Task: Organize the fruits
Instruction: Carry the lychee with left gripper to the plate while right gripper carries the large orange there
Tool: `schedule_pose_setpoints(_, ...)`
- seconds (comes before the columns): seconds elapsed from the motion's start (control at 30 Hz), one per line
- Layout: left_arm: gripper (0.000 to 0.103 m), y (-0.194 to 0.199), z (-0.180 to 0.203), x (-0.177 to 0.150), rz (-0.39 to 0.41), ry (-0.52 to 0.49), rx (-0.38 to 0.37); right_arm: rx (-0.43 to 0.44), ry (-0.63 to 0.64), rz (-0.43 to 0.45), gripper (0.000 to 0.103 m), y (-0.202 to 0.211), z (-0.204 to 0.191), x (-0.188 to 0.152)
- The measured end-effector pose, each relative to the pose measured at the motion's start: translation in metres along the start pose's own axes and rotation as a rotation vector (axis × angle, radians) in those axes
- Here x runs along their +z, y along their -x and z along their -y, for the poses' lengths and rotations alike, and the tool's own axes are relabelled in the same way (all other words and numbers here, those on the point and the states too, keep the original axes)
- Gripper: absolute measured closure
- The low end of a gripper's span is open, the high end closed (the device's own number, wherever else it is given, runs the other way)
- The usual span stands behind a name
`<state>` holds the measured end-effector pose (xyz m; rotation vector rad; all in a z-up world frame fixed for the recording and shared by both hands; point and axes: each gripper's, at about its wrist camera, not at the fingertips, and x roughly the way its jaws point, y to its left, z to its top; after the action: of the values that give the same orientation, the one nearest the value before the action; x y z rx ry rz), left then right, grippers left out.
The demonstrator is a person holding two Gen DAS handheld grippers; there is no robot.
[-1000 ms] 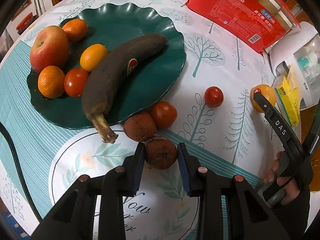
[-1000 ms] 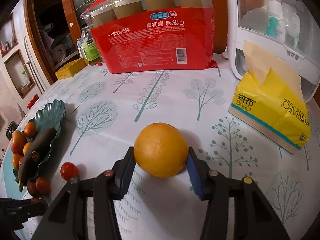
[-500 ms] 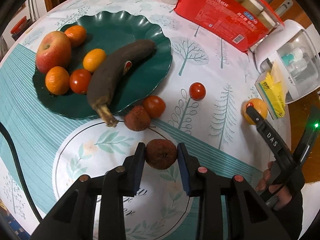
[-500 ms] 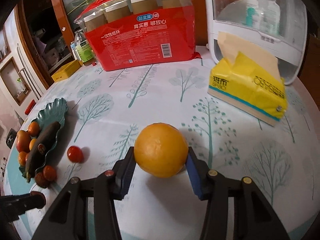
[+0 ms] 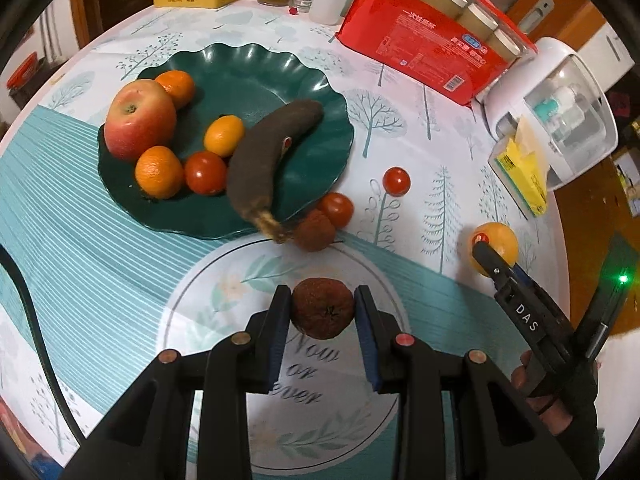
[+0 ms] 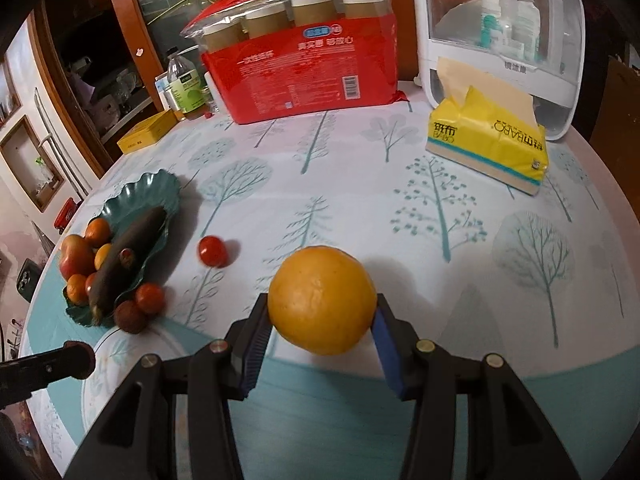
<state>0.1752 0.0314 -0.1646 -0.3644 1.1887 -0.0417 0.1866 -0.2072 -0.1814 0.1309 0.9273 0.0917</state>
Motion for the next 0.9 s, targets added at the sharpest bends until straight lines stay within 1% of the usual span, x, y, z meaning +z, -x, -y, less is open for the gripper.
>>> schedule_pose_setpoints(0.17,0.073,0.011,-0.025,-0.001,-0.025,-0.044,-0.026,-0.021,-0.026,0.0,0.054,0.011,-0.028,-0.01)
schedule_pose_setpoints(0.33,0.073,0.023,-0.057,0.009,-0.034,-0.079,-0.023,-0.039,-0.056,0.004,0.054,0.018,-0.061,-0.018)
schedule_pose_setpoints(0.57,0.072,0.045,-0.116,0.04,0.001,-0.078,0.001,-0.044,-0.09,0.014,0.054,0.022,-0.105,-0.018)
schedule_pose_setpoints(0.77,0.072,0.059,-0.155,0.068,0.044,-0.081,0.013,-0.034,-0.088,0.035,0.054,0.02,-0.146,-0.008)
schedule_pose_setpoints(0.9,0.072,0.062,-0.172,0.089,0.058,-0.089,0.014,-0.017,-0.08,0.047,0.054,0.014,-0.174,0.001)
